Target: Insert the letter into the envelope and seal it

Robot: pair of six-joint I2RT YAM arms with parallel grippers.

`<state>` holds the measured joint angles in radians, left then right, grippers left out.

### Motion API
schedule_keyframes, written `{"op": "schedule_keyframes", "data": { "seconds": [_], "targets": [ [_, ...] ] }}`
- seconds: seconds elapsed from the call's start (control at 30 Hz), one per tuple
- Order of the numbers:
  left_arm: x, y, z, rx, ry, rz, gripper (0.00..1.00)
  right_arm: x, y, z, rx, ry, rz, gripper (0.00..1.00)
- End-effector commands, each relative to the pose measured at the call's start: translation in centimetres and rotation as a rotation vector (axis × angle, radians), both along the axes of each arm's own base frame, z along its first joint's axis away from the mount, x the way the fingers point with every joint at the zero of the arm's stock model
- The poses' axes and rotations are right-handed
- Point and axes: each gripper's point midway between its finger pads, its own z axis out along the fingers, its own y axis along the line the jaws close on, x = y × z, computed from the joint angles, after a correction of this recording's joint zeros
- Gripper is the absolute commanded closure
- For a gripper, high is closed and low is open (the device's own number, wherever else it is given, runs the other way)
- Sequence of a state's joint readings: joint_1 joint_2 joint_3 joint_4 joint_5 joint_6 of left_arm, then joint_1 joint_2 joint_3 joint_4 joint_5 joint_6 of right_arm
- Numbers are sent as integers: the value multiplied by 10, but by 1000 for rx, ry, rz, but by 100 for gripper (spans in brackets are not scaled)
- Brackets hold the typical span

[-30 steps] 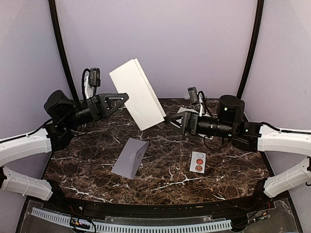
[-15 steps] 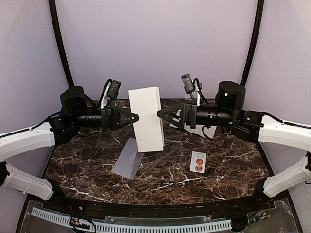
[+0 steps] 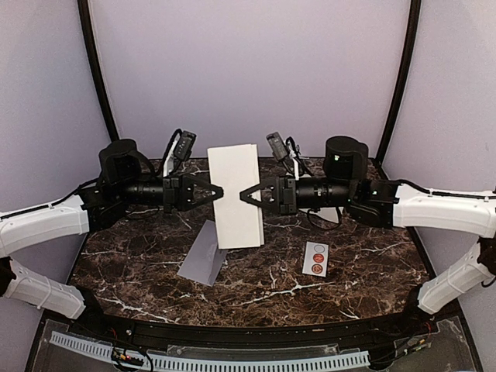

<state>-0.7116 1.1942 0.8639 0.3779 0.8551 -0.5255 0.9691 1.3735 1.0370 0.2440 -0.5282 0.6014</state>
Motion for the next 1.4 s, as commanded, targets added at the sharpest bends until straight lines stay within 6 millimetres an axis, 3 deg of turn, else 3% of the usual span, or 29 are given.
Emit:
{"op": "schedule_keyframes", "data": {
  "seconds": [0.0,0.07,0.13,0.17,0.23,0.27,0.33,0.47,0.63,0.87,1.07,1.37],
  "targets": [
    [7,3,5,10,-41,70,100,-10,0,28,78,-34,43,100],
    [11,3,1,22,-26,91,100,-7,-1,27,77,-27,19,100],
    [18,4,-5,39,-5,128,80,3,-5,25,65,-22,-49,100],
    [26,6,-9,54,4,180,57,12,-9,21,48,-14,-105,100],
    [42,13,-26,115,42,292,33,30,-22,16,24,2,-223,100],
    [45,17,-42,159,82,325,26,37,-29,12,9,11,-274,100],
    [52,27,-67,220,139,403,21,48,-43,2,-15,38,-352,100],
    [57,46,-122,321,292,528,20,59,-64,-16,-41,76,-442,100],
    [58,69,-179,413,460,652,21,67,-71,-32,-86,98,-501,100],
    [51,55,-210,423,551,576,23,71,-68,-47,-111,115,-508,100],
    [48,47,-239,491,608,537,32,71,-70,-50,-103,121,-517,100],
    [47,34,-259,533,633,492,43,70,-77,-57,-113,125,-532,100]
  ]
}}
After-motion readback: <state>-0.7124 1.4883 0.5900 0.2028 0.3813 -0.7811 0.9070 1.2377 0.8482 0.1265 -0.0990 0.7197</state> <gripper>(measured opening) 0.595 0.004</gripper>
